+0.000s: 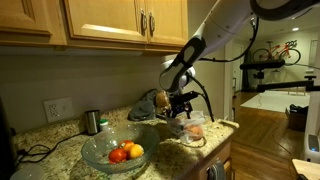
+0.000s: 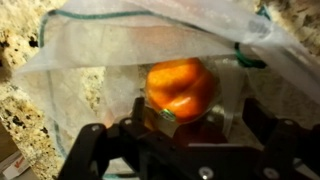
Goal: Pick a peach from the bag and place it in the bowl
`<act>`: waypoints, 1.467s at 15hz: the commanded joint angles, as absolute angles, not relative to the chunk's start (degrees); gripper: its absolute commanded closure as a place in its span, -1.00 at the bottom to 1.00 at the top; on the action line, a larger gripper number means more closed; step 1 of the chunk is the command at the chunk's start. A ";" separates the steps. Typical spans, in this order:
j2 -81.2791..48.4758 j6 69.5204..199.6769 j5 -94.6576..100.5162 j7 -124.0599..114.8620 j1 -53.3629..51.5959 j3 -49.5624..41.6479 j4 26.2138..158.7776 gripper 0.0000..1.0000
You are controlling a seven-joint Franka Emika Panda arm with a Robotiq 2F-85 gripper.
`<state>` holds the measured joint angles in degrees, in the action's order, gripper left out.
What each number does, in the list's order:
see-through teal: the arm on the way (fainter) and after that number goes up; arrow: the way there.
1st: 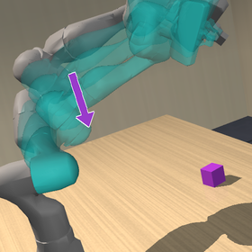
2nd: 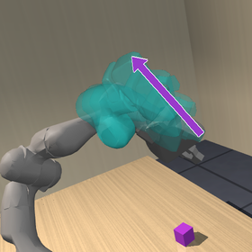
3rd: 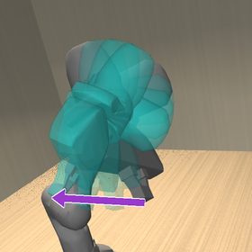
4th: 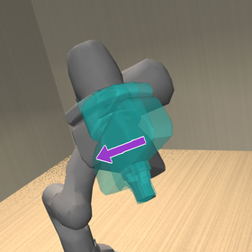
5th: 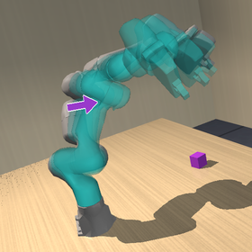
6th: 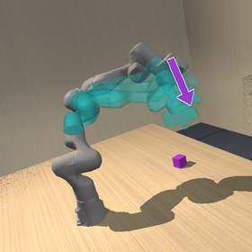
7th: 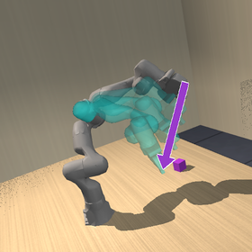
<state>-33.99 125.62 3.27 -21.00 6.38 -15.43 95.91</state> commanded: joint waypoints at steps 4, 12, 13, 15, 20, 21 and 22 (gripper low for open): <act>-31.64 123.21 3.95 -22.15 7.06 -15.53 97.85 -1.00; -31.98 121.15 3.78 -22.49 7.10 -15.39 97.44 -1.00; -32.04 120.86 3.78 -22.52 7.10 -15.38 97.34 -1.00; -32.12 120.40 3.82 -22.57 7.09 -15.38 97.21 -0.71; -32.19 120.10 3.91 -22.68 7.08 -15.42 97.03 0.07; -32.20 120.06 3.95 -22.69 7.08 -15.44 97.00 0.19; -32.13 119.97 3.95 -22.68 7.09 -15.42 96.98 0.26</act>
<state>-33.66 121.66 3.27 -21.48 6.90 -15.50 95.93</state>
